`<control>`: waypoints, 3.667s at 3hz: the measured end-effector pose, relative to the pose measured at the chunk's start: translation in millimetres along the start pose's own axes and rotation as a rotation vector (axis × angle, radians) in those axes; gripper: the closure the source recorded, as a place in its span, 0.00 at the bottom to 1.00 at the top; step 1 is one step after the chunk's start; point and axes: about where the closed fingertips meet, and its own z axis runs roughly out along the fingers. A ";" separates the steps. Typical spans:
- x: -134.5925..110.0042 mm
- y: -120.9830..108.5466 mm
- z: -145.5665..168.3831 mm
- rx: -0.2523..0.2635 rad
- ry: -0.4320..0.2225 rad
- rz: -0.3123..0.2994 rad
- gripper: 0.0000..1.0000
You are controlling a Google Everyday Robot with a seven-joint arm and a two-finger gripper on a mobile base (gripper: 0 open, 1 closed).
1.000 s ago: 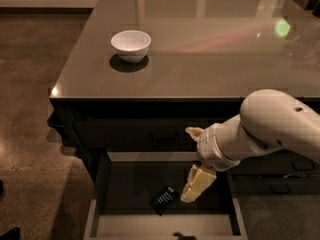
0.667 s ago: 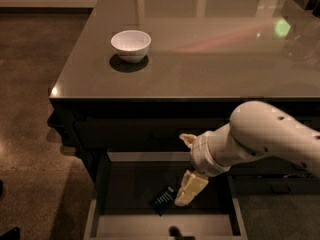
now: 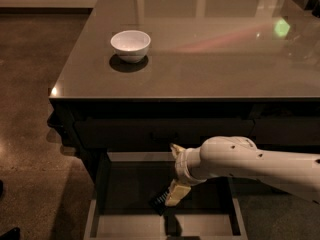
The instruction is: Pick rxbar blueberry from middle drawer and place on counter
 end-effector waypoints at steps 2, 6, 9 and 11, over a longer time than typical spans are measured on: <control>24.5 0.3 11.8 0.014 0.006 0.025 0.00; 84.3 18.2 97.9 -0.079 -0.046 0.079 0.00; 86.4 43.9 186.1 -0.298 -0.159 0.072 0.00; 98.8 38.8 218.4 -0.290 -0.162 0.041 0.00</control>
Offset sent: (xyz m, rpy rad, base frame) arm 0.0125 -0.0526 -0.0708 0.0055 0.0017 -0.0972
